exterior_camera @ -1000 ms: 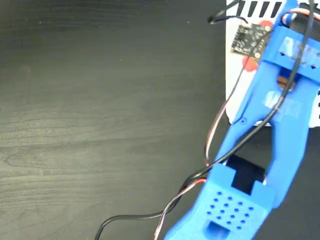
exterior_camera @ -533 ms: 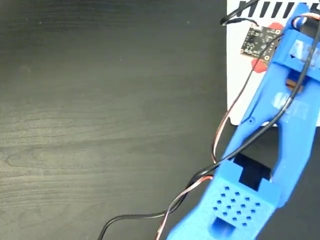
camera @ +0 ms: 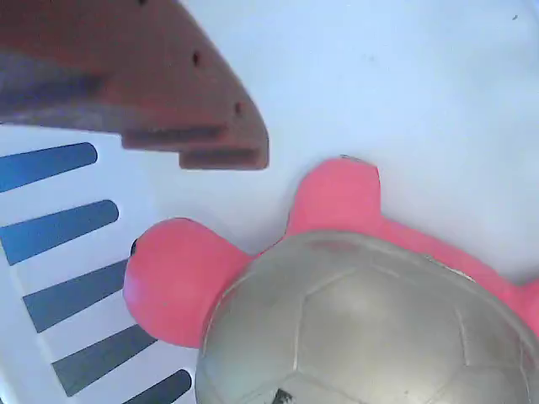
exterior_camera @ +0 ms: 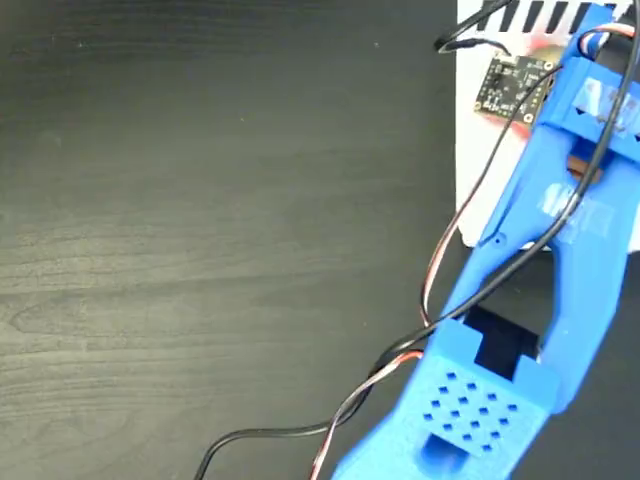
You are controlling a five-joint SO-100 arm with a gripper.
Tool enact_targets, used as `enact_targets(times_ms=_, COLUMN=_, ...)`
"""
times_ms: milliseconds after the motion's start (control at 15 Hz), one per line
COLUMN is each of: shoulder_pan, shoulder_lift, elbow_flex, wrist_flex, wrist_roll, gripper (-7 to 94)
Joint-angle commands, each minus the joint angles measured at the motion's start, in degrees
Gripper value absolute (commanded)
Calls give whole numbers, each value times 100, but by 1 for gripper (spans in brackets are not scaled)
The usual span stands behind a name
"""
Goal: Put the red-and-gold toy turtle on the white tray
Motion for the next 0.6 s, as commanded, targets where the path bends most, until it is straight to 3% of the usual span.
enact_targets(times_ms=0, shoulder_pan=44, shoulder_lift=290, elbow_flex=-132, wrist_flex=35, wrist_roll=-97, gripper=70)
enact_targets(times_ms=200, shoulder_pan=35, shoulder_lift=422, elbow_flex=132, wrist_flex=-185, wrist_roll=-88, gripper=70)
enact_targets(times_ms=333, shoulder_pan=35, shoulder_lift=993, elbow_flex=1011, wrist_flex=-1028, wrist_roll=-149, gripper=67)
enact_targets(times_ms=533, shoulder_pan=9, shoulder_lift=1740, elbow_flex=1380, wrist_flex=-1503, wrist_roll=220, gripper=31)
